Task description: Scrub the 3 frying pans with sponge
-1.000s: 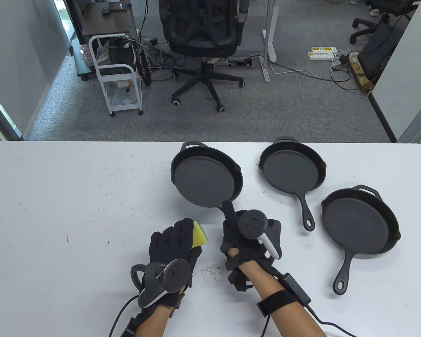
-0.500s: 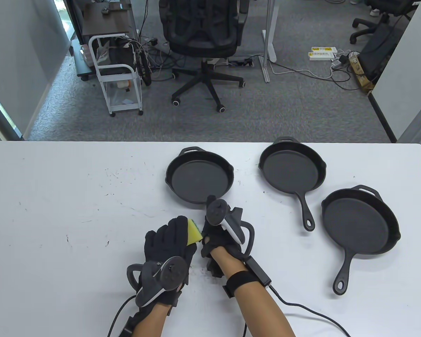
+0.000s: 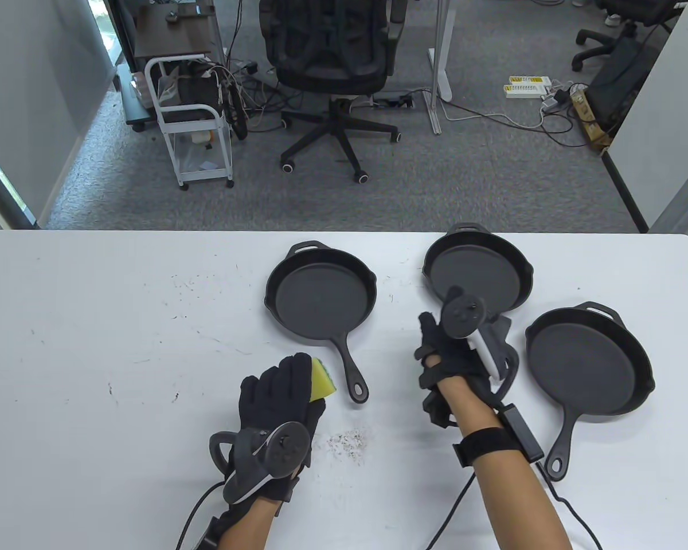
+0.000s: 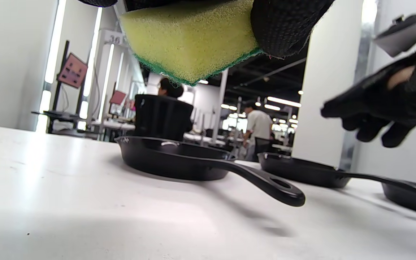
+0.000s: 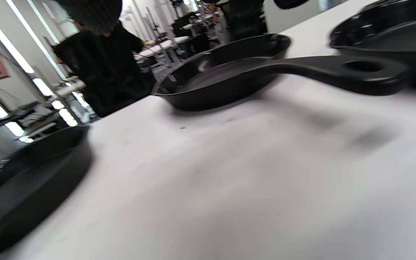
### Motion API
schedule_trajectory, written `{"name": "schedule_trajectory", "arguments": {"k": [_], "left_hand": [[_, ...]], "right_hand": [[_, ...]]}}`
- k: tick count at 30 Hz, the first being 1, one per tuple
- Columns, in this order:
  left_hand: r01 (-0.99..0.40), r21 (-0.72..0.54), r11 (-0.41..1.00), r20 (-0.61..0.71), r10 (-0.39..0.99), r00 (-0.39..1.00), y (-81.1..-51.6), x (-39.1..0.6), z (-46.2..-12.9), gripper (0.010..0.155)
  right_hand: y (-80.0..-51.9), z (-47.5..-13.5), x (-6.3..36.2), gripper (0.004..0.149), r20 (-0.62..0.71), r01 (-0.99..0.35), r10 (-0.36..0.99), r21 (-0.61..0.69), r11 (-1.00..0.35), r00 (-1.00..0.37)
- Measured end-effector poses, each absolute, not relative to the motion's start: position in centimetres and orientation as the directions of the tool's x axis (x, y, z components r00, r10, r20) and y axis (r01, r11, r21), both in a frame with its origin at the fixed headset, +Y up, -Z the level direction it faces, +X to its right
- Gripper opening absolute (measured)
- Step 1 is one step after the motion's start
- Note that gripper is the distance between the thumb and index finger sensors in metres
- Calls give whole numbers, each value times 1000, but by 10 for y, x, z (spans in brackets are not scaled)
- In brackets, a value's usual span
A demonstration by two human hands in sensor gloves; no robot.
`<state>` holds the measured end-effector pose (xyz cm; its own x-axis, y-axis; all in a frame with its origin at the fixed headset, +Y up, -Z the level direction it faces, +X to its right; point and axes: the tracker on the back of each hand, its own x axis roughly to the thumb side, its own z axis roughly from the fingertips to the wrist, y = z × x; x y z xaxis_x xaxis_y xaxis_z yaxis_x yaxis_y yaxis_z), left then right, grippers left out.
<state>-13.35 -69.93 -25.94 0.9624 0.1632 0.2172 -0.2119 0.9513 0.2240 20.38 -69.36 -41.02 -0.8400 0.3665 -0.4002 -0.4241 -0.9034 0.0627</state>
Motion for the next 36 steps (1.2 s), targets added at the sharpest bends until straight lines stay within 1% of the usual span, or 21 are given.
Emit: {"name": "schedule_trajectory", "arguments": {"k": [2,3,6,8,10,12,13,14,15,16,17,18,19,23,25,27,29,31,36], "left_hand": [[-213,229,950,215,164,963,-699,-134,-259,80],[-217,231,949,215,167,962,-699,-135,-259,80],[-213,237,948,213,163,963,-698,-136,-259,80],[-209,237,949,213,159,964,-698,-135,-259,80],[-207,238,949,214,157,964,-698,-135,-258,80],[-205,237,950,213,156,965,-699,-135,-258,80],[-205,234,950,213,155,965,-699,-135,-258,80],[-204,233,951,212,155,965,-699,-135,-259,80],[-203,231,952,212,154,965,-699,-135,-259,80],[-200,229,953,211,152,965,-699,-135,-259,80],[-199,228,953,208,152,966,-699,-136,-259,80],[-200,226,953,207,154,966,-700,-136,-259,80],[-203,222,954,206,157,966,-700,-136,-259,80],[-200,216,956,205,156,966,-700,-136,-259,80],[-202,213,956,206,158,966,-700,-135,-259,80],[-200,209,957,208,156,966,-700,-135,-259,80],[-204,213,956,210,159,965,-700,-135,-259,80],[-207,213,955,212,162,964,-701,-135,-259,80],[-200,210,957,218,153,964,-702,-132,-258,80]], "right_hand": [[-706,-416,226,82,-480,-372,278,112,-921,-832],[-714,-419,234,83,-513,-330,212,151,-932,-832],[-732,-424,243,85,-527,-209,77,197,-958,-847],[-738,-427,242,84,-519,-159,44,180,-971,-853],[-742,-431,239,83,-523,-117,-7,203,-972,-852],[-745,-435,237,81,-529,-111,-21,217,-970,-848],[-744,-436,235,78,-530,-106,-21,207,-972,-848],[-744,-436,236,75,-523,-124,7,188,-974,-852],[-742,-435,236,72,-531,-177,71,151,-973,-844],[-740,-435,238,69,-528,-248,160,100,-964,-834],[-736,-434,241,68,-528,-352,285,29,-936,-800],[-731,-434,243,67,-517,-407,354,-11,-913,-779],[-724,-434,245,66,-525,-419,368,-25,-908,-768],[-698,-432,252,62,-502,-374,357,-71,-925,-788],[-688,-430,255,60,-472,-399,392,-91,-913,-789],[-679,-425,255,59,-437,-379,384,-102,-920,-813],[-674,-415,255,58,-359,-366,385,-124,-922,-850],[-673,-403,254,57,-267,-388,411,-137,-911,-872],[-677,-365,245,56,-52,-441,448,-101,-892,-893]]}}
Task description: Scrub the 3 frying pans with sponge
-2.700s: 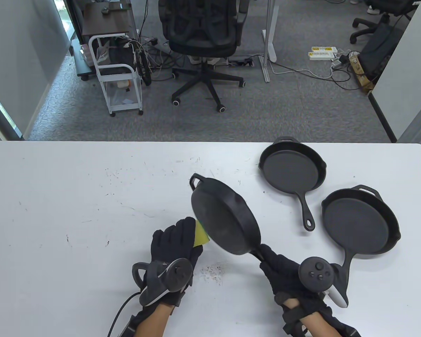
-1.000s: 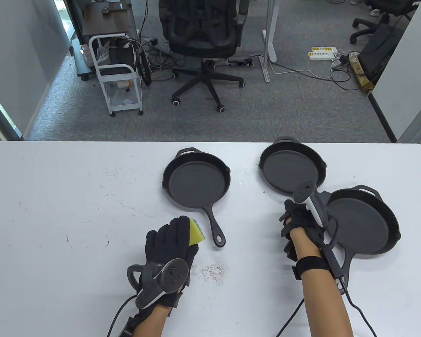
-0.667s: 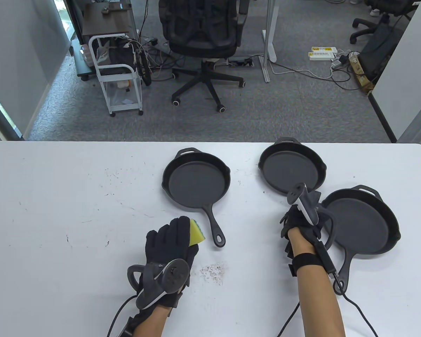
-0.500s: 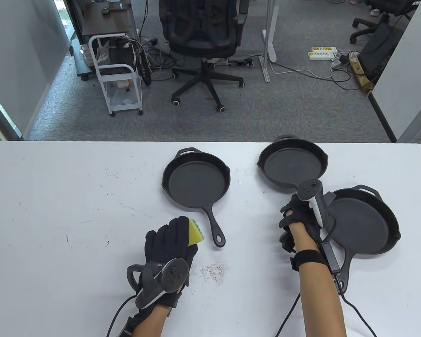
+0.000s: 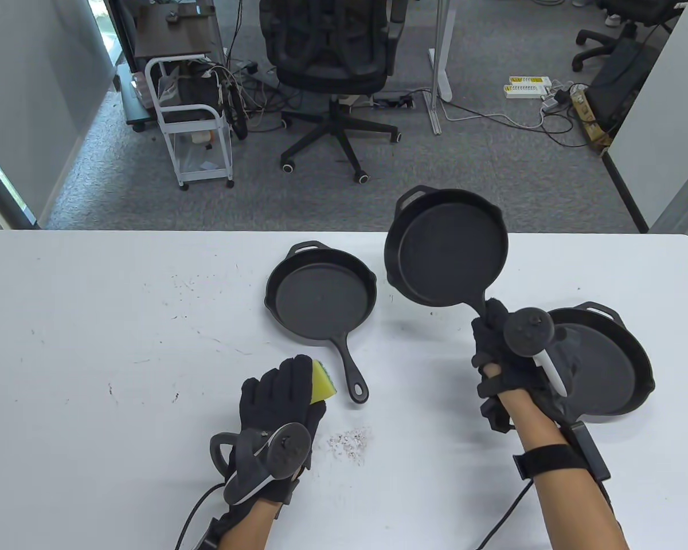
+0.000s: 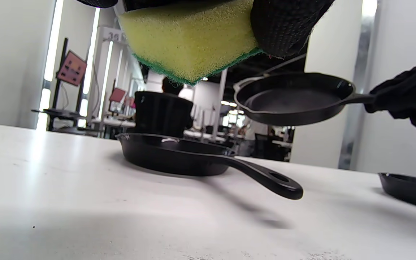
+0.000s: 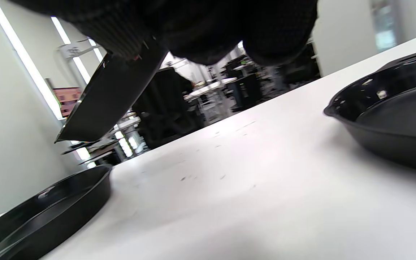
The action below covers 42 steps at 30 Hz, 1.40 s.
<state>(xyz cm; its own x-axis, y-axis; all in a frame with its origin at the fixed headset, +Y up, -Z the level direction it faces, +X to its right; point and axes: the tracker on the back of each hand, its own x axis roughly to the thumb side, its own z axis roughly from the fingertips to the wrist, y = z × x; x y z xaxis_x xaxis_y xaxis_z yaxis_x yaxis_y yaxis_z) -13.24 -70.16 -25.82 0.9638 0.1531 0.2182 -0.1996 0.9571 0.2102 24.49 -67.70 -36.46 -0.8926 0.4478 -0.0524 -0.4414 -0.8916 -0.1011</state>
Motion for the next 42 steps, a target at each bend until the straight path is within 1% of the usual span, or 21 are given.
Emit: {"name": "schedule_trajectory", "arguments": {"k": [4,7,9,13,18,20,22,24,27,29,31,32,34,35,36,39,40,42], "left_hand": [[-188,231,955,233,133,963,-698,-128,-254,80],[-177,253,951,244,114,963,-695,-124,-249,80],[-179,255,950,254,112,961,-696,-120,-248,80],[-157,249,956,270,87,959,-699,-114,-247,80],[-134,204,970,290,71,954,-704,-109,-255,80],[-130,212,969,284,66,956,-705,-108,-259,80],[-81,172,982,297,27,954,-703,-101,-267,78],[-49,176,983,312,-8,950,-704,-93,-272,77],[-19,136,990,400,-38,916,-710,-73,-280,77],[-5,150,989,421,-59,905,-714,-61,-281,77],[42,208,977,420,-129,898,-715,-52,-280,76],[68,253,965,412,-171,895,-713,-49,-279,77],[97,330,939,385,-228,895,-707,-48,-279,77],[104,371,923,349,-242,905,-702,-51,-279,77],[113,386,915,324,-249,913,-698,-53,-281,77],[135,400,906,213,-236,948,-692,-70,-288,77],[140,389,910,191,-229,954,-692,-75,-289,77],[175,360,916,102,-225,969,-698,-88,-289,77]], "right_hand": [[-682,-322,231,56,97,-452,444,-89,-887,-891],[-688,-302,220,56,162,-476,463,-56,-878,-872],[-692,-295,215,56,183,-477,463,-44,-878,-867],[-701,-286,205,56,230,-459,435,-61,-886,-871],[-725,-292,201,55,267,-529,510,-1,-849,-818],[-730,-295,199,55,268,-532,522,38,-846,-810],[-731,-293,197,55,287,-502,488,27,-865,-825],[-731,-289,194,55,315,-484,463,14,-875,-828],[-729,-281,187,55,387,-444,409,0,-896,-826],[-727,-275,181,55,428,-414,364,-27,-910,-827],[-724,-266,174,55,466,-347,274,-78,-935,-841],[-722,-262,172,55,475,-311,225,-108,-944,-851],[-721,-255,168,55,496,-276,174,-139,-951,-851],[-720,-252,166,55,514,-270,161,-144,-952,-843],[-720,-251,165,56,519,-266,156,-144,-953,-840],[-717,-244,165,56,528,-235,113,-168,-957,-841],[-717,-243,165,56,529,-234,112,-168,-958,-841],[-716,-241,169,56,501,-232,110,-187,-955,-859]]}}
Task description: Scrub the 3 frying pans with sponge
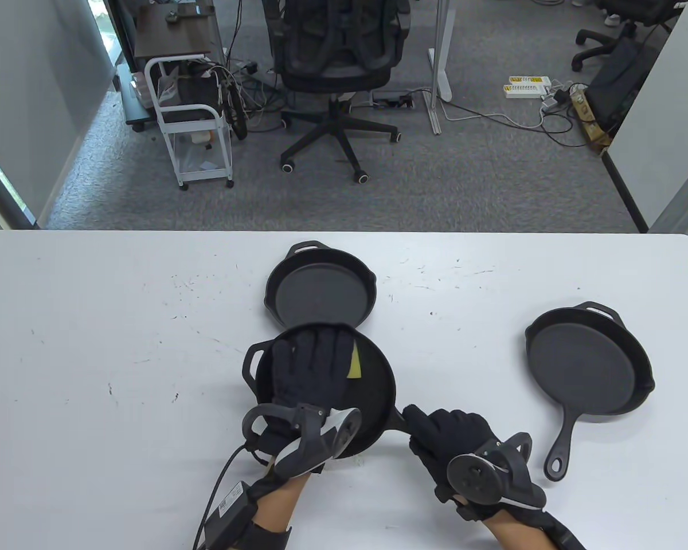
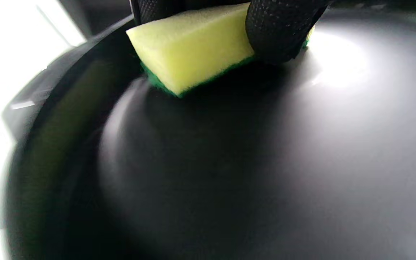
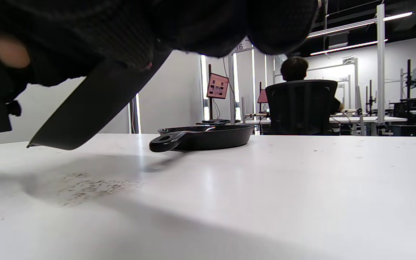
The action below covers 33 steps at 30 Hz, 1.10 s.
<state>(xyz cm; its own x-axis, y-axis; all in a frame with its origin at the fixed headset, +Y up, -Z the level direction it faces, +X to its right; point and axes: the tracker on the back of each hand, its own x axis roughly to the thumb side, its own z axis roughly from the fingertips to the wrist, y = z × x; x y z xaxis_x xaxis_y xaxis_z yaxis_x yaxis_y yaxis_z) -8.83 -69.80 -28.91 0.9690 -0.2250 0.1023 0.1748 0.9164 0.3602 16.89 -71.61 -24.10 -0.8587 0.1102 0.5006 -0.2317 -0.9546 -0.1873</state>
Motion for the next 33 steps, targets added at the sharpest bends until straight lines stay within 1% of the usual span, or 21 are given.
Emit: {"name": "schedule_trajectory", "arguments": {"k": [1,2,3,5,6,7,10,12,13,16,17,19,22,23,25,26,28,29,31,33], "left_hand": [[167,337,926,89,-208,974,-701,-93,-289,77],[130,296,946,87,-162,983,-705,-98,-288,77],[80,240,967,115,-110,987,-709,-102,-286,77],[28,177,984,168,-58,984,-712,-101,-282,77],[17,166,986,180,-48,983,-714,-99,-280,77],[6,151,989,221,-40,974,-715,-94,-278,77],[-68,148,987,350,12,937,-717,-75,-270,77],[-91,200,976,397,4,918,-712,-65,-263,76],[-80,247,966,417,-32,908,-708,-61,-259,76],[-28,372,928,379,-125,917,-696,-65,-254,76],[-30,380,924,364,-120,924,-692,-69,-255,77],[-75,396,915,322,-62,945,-687,-82,-259,77],[-22,417,909,177,-57,983,-685,-107,-269,77],[3,410,912,145,-68,987,-686,-113,-272,77],[25,353,935,102,-65,993,-694,-125,-280,77],[10,296,955,101,-41,994,-701,-125,-282,77],[-10,217,976,131,-19,991,-710,-122,-284,77],[-12,168,986,167,-17,986,-714,-115,-284,77],[-1,135,991,213,-28,977,-718,-101,-282,77],[5,117,993,289,-39,957,-720,-86,-279,77]], "right_hand": [[-715,-241,171,56,488,-231,109,-198,-952,-866],[-714,-242,174,56,470,-242,118,-212,-947,-875],[-713,-243,178,56,449,-260,137,-223,-940,-883],[-712,-244,180,56,433,-272,150,-237,-932,-889],[-712,-244,181,56,430,-270,145,-247,-930,-891],[-711,-244,181,56,433,-284,155,-252,-925,-888],[-710,-241,176,56,437,-314,185,-243,-918,-880],[-710,-238,171,56,457,-276,133,-262,-925,-880],[-710,-237,167,56,476,-265,115,-260,-929,-872],[-708,-230,159,56,521,-234,49,-295,-927,-852],[-708,-227,156,56,534,-228,29,-309,-923,-845],[-708,-225,151,55,555,-219,7,-317,-923,-832],[-710,-224,146,56,568,-187,-27,-316,-930,-823],[-711,-225,146,56,561,-184,-27,-315,-931,-827],[-711,-228,150,56,536,-194,-3,-310,-931,-844],[-711,-231,154,56,513,-200,17,-305,-931,-858],[-712,-236,163,57,473,-226,66,-292,-929,-879],[-713,-239,169,56,456,-252,103,-280,-927,-884],[-715,-243,176,56,436,-280,148,-257,-925,-888],[-716,-244,180,56,422,-291,164,-259,-921,-892]]}}
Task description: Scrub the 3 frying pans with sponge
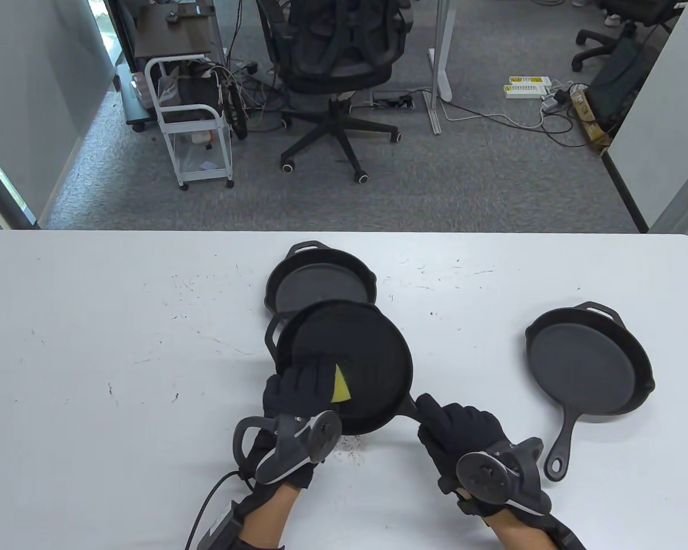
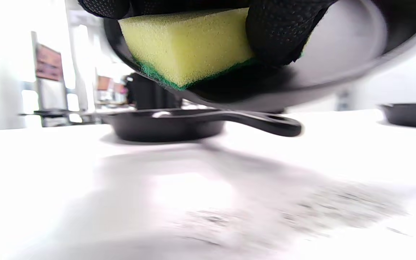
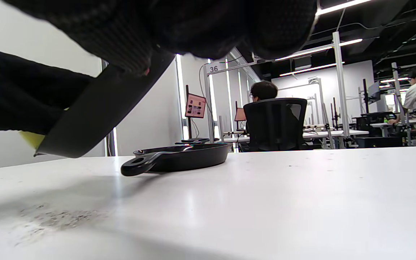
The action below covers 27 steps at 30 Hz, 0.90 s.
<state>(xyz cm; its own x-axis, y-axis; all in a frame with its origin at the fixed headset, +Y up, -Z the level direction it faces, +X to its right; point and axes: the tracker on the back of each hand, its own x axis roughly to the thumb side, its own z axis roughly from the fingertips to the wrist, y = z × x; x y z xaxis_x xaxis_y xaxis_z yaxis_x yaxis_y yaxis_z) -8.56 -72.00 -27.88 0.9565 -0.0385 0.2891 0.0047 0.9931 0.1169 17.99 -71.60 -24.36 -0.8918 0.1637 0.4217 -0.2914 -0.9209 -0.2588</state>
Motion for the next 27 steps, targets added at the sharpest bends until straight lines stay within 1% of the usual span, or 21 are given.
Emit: {"name": "schedule_trajectory", "arguments": {"k": [2,4,6,8,9,10,12,14,16,18,21,23,25,27], "left_hand": [[-20,131,991,368,-30,929,-720,-72,-273,77],[-46,195,980,425,-43,904,-715,-60,-264,76],[-35,264,964,414,-80,907,-708,-59,-260,76],[-17,332,943,355,-108,928,-701,-66,-259,76],[-17,344,939,329,-103,939,-699,-70,-261,76],[-36,344,938,273,-64,960,-698,-80,-264,76],[-45,327,944,204,-23,979,-699,-93,-269,77],[-3,323,946,123,-39,992,-701,-105,-274,76],[33,275,961,68,-54,996,-706,-114,-279,77],[-11,224,975,94,-11,996,-713,-115,-281,77],[-7,149,989,145,-14,989,-717,-102,-280,78],[-29,103,994,226,5,974,-720,-88,-276,77],[-72,97,993,306,39,951,-720,-75,-271,77],[-109,139,984,356,53,933,-716,-69,-266,77]], "right_hand": [[-716,-243,179,56,429,-299,169,-257,-919,-887],[-716,-240,171,56,465,-281,131,-268,-921,-875],[-716,-236,163,56,505,-261,93,-274,-926,-858],[-715,-232,155,56,544,-236,44,-287,-928,-838],[-715,-230,152,56,556,-225,26,-293,-929,-831],[-714,-227,149,55,566,-207,-5,-310,-928,-824],[-713,-226,146,55,568,-179,-42,-328,-928,-822],[-712,-228,148,56,556,-159,-42,-308,-938,-830],[-712,-232,157,55,529,-200,11,-301,-932,-849],[-713,-236,167,55,474,-241,77,-294,-925,-877],[-711,-239,174,55,416,-241,90,-327,-914,-905],[-712,-240,175,55,395,-261,116,-335,-905,-911],[-712,-239,171,55,405,-258,104,-346,-902,-908],[-712,-237,164,55,434,-238,68,-350,-906,-898]]}}
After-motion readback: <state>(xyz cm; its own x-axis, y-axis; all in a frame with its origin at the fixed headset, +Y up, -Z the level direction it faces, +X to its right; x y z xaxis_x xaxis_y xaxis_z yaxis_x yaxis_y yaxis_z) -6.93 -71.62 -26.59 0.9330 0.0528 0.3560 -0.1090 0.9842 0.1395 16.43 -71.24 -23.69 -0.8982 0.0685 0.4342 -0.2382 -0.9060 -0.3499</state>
